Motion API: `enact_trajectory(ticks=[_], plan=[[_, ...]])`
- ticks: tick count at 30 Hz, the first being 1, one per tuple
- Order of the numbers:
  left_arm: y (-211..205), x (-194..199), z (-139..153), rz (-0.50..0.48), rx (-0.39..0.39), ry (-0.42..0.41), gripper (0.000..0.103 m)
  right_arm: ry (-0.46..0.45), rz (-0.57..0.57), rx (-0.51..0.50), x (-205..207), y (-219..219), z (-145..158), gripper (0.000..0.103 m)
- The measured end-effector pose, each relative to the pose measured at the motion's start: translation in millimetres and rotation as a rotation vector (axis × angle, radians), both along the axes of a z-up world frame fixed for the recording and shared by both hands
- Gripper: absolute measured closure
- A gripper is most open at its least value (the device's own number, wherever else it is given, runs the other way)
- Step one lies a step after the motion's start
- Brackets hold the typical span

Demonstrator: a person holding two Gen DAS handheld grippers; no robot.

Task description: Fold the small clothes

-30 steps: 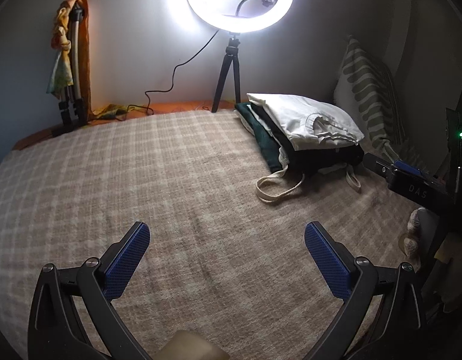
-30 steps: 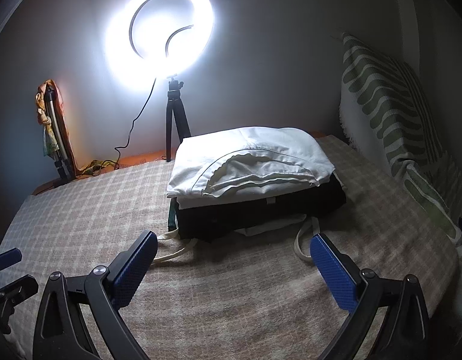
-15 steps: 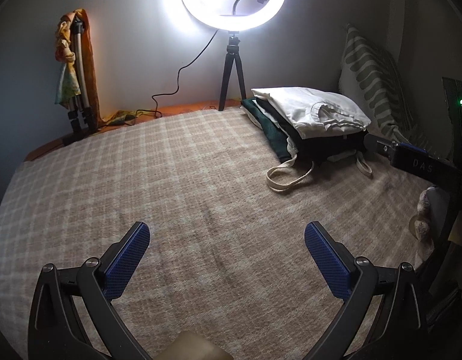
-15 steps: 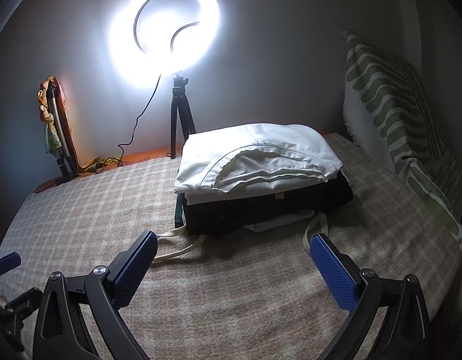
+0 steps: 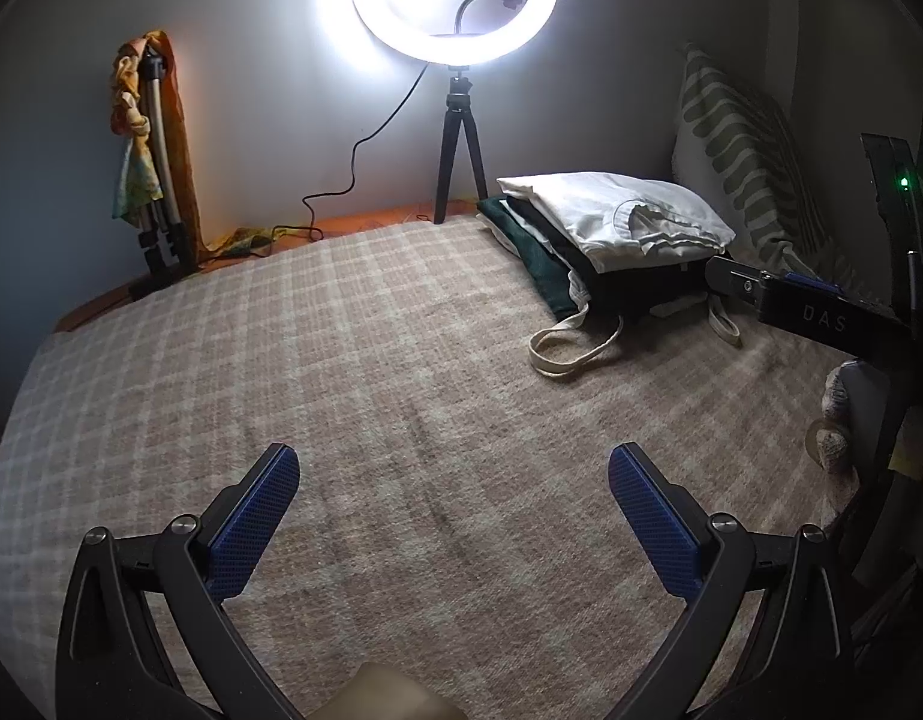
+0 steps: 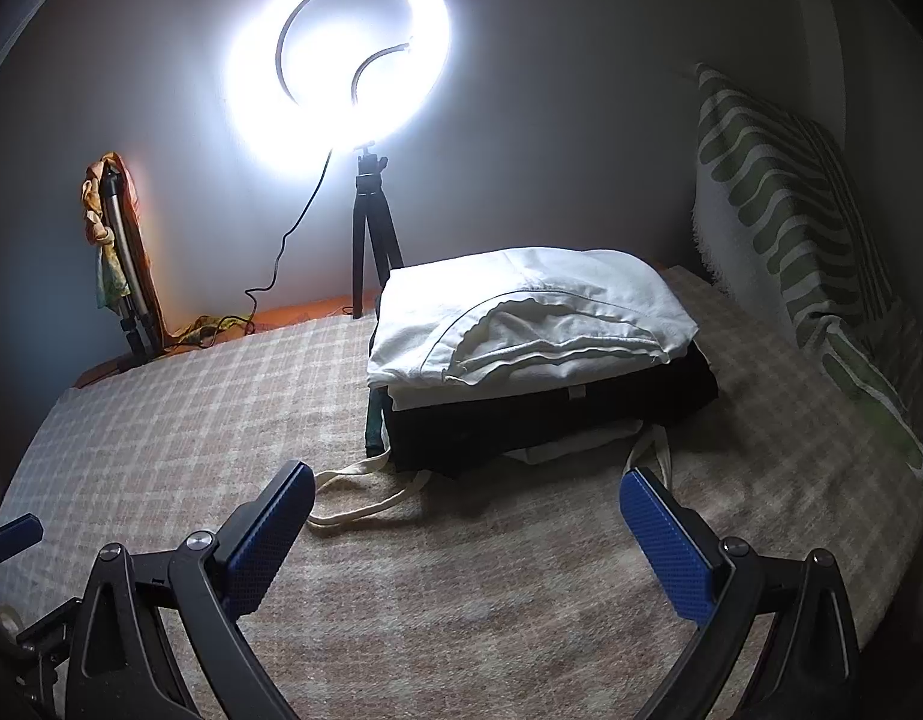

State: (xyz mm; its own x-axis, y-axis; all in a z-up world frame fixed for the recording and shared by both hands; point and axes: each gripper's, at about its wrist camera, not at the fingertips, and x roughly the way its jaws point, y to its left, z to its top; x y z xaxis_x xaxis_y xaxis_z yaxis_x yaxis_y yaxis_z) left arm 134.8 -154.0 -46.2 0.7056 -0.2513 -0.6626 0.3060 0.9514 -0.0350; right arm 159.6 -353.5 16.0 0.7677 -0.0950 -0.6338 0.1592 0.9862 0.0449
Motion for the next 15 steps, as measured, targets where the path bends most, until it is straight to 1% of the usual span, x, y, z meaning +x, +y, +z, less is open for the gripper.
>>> enact_trajectory(ticks=[9,15], plan=[[-6.2,-4.8,1.2,-0.017,0.025,-0.020,0.000,-0.001,-0.001,0.003,-0.8,1.1,0.0,0.000],[-7.7,-6.4,2.8,-0.021,0.026,-0.026,0.000,0.000,-0.005,0.008,-2.4,2.6,0.7,0.000]])
